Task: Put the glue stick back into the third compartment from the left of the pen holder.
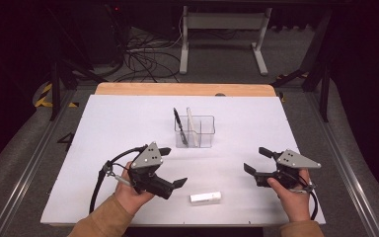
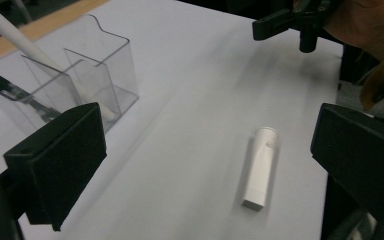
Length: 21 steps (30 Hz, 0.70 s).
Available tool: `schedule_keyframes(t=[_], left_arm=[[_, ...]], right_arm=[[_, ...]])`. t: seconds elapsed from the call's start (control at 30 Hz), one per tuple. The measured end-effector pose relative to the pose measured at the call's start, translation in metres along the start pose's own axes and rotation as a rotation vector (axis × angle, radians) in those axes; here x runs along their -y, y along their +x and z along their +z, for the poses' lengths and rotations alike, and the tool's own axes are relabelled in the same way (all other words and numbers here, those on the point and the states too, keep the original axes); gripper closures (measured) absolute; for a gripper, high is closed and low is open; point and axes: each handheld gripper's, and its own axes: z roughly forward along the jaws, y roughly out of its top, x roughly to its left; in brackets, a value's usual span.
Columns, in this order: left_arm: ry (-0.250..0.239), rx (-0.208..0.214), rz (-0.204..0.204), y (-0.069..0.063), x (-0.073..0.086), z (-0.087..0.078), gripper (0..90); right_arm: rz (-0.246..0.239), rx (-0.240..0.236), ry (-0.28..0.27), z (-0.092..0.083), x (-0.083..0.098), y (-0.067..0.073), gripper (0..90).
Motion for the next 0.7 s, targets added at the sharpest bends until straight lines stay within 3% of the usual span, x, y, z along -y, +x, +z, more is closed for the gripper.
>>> schedule_keyframes(t=[0.13,0.33,0.5,0.6,0.7], left_arm=[[-0.002,0.061,-0.039,-0.001,-0.002,0.002,2.3],[0.037,0.114,-0.034,-0.004,-0.006,0.009,4.4],[0.070,0.182,-0.084,-0.006,-0.008,0.018,8.0],[0.108,0.174,-0.065,-0.011,-0.011,0.025,8.6],[0.157,0.151,-0.018,-0.016,-0.014,0.034,10.9]], right_arm=[[0.008,0.004,-0.010,-0.002,-0.001,-0.001,17.1],[0.009,0.004,-0.011,-0.002,-0.001,0.000,17.5],[0.009,0.000,-0.013,-0.002,-0.001,0.001,18.1],[0.011,0.000,-0.023,-0.003,-0.002,0.000,18.1],[0.012,0.001,-0.024,-0.004,-0.002,0.000,18.1]])
